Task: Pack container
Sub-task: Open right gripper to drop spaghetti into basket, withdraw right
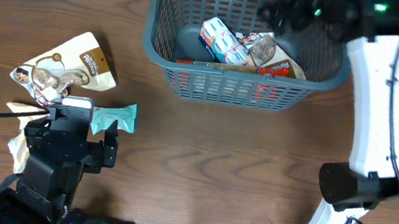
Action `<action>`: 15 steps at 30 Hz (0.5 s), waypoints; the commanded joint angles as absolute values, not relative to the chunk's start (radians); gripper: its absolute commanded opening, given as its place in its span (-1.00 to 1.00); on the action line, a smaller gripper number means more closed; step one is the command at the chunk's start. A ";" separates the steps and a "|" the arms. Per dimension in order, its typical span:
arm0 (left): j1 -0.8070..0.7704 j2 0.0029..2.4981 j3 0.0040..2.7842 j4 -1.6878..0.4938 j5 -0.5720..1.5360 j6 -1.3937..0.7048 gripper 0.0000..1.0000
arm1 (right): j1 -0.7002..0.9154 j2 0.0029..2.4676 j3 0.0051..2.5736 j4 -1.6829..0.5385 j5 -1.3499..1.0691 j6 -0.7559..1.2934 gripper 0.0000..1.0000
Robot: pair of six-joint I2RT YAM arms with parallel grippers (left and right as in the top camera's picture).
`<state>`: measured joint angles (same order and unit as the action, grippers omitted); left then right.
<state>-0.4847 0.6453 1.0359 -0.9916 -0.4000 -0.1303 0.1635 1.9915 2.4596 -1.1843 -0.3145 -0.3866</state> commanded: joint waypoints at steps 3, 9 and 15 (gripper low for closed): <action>-0.486 0.643 1.048 -0.994 -0.412 -0.131 0.97 | 0.069 1.980 2.798 -1.211 -0.316 -0.213 0.99; -0.486 0.643 1.048 -0.994 -0.412 -0.131 0.97 | -0.180 1.980 2.963 -1.364 -0.197 -0.138 0.99; -0.486 0.643 1.048 -0.986 -0.412 -0.131 0.97 | -0.411 1.982 2.939 -1.478 -0.156 -0.014 0.98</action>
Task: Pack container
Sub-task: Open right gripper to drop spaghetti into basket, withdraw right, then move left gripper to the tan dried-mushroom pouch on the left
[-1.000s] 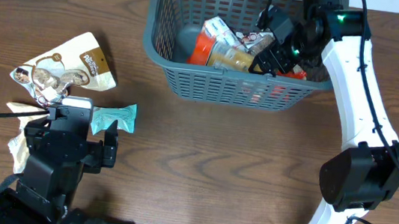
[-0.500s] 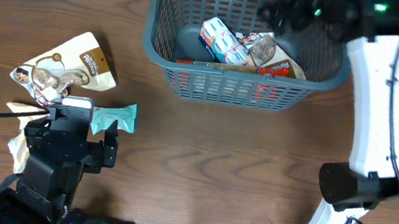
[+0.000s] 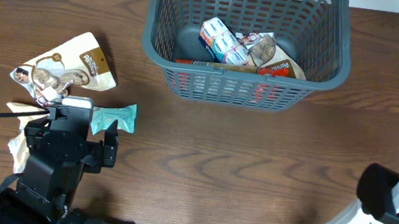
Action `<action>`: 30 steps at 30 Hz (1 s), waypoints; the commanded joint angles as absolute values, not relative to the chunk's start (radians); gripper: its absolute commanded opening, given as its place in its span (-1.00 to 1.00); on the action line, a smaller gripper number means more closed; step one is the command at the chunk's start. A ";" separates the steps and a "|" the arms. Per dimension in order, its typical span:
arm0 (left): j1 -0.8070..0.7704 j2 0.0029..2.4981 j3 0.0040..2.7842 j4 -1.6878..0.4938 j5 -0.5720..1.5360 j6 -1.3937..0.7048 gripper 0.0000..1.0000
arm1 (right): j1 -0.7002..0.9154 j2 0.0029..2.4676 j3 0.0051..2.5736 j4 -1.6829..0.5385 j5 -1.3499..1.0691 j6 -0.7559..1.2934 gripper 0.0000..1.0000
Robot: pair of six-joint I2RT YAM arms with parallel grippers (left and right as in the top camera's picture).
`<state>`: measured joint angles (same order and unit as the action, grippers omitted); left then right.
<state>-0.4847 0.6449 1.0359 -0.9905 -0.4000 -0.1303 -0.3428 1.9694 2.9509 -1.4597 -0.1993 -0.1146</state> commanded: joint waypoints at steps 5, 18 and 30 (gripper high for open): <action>-0.486 0.643 1.048 -0.971 -0.322 -0.132 0.97 | -0.537 1.982 2.882 -1.512 -0.067 0.113 0.99; -0.486 0.645 1.048 -0.986 -0.083 -0.131 0.98 | -0.588 1.982 2.757 -1.649 -0.068 0.172 0.99; -0.426 0.820 1.048 -0.727 -0.525 -0.290 0.97 | -0.588 1.982 2.746 -1.680 -0.068 0.171 0.98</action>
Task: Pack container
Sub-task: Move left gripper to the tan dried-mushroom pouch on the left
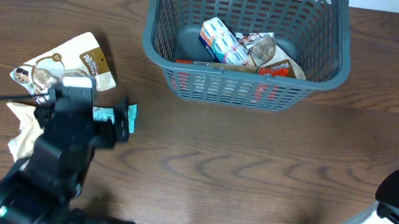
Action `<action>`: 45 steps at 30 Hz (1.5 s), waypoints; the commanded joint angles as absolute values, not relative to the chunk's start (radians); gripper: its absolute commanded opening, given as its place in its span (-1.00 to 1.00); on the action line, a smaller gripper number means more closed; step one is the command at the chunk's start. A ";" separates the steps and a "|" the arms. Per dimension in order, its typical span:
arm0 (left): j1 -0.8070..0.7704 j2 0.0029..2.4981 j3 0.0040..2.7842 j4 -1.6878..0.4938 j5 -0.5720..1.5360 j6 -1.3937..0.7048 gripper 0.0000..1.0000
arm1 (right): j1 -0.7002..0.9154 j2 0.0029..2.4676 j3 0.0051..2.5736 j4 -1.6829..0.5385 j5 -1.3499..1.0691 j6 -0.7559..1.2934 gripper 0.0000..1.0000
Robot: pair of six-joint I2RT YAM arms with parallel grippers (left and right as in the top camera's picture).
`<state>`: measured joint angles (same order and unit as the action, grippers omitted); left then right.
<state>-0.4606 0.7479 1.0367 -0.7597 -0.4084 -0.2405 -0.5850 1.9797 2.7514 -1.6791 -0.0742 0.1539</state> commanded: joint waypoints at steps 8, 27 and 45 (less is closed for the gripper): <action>-0.181 1.103 1.087 -0.732 -0.524 -0.447 0.97 | -0.588 1.982 2.746 -1.698 -0.068 0.171 0.99; 0.108 1.191 1.104 -0.704 -0.084 -0.989 0.97 | -0.588 1.982 2.746 -1.698 -0.087 0.171 0.98; 0.219 1.196 1.103 -0.955 -0.115 -1.399 0.98 | -0.588 1.982 2.746 -1.697 -0.086 0.171 0.98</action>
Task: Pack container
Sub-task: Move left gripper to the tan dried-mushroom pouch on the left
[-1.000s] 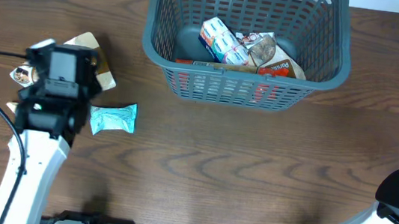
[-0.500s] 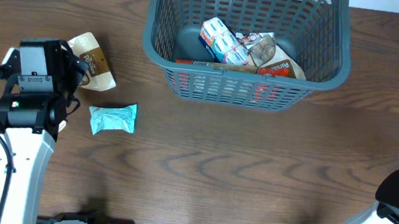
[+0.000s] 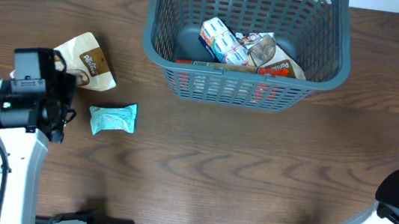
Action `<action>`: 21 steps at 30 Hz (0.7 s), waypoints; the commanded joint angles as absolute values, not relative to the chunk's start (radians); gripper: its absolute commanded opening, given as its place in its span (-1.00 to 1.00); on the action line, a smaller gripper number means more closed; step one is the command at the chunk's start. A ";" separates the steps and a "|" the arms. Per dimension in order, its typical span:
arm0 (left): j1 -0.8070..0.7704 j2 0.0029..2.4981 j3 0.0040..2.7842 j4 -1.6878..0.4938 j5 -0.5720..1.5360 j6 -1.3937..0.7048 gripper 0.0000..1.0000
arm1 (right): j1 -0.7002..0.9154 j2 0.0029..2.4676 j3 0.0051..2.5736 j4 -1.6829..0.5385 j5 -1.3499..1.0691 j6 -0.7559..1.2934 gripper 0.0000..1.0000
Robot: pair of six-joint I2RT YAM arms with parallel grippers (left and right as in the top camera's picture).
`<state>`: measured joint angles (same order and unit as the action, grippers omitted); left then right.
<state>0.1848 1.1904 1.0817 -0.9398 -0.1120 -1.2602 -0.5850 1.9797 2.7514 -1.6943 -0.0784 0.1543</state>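
Observation:
A grey mesh basket [image 3: 163,47] stands at the back centre. It holds a white-and-blue pack [image 3: 223,41], a brown pouch [image 3: 270,54], a red package and a dark object. To its left on the table lie a tan snack pouch [image 3: 90,66] and a teal packet [image 3: 113,118]. My left gripper [image 3: 33,82] hangs over the left part of the tan pouch, left of the teal packet. The wrist body hides its fingers. Of my right arm only a lower joint shows at the right edge, and its gripper is out of view.
The wooden table [image 3: 254,163] runs across the whole view. My left arm's white link [image 3: 12,173] crosses the front left corner. A black rail lies along the front edge.
My left arm has moved left and toward the back. Its head was beside and partly over the teal packet and is now over the tan pouch. The teal packet lies fully uncovered. The right arm is unchanged.
My right arm first reached over the basket's back right corner while the left arm rested at the front left by the teal packet. The right arm then withdrew to the right edge. Later the left arm stood over the teal packet, and now over the tan pouch.

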 commanded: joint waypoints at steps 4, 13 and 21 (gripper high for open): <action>0.275 1.196 1.103 -0.973 -0.115 -1.446 0.98 | -0.588 1.982 2.746 -1.698 -0.086 0.171 0.99; 0.400 1.196 1.103 -1.001 -0.004 -1.755 0.98 | -0.588 1.982 2.746 -1.697 -0.086 0.171 0.99; 0.477 1.200 1.103 -1.016 -0.100 -1.571 0.98 | -0.588 1.982 2.746 -1.697 -0.086 0.171 0.99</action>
<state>0.4564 1.1904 1.0817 -1.0103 -0.0437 -1.6569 -0.5850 1.9797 2.7514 -1.6943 -0.0784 0.1543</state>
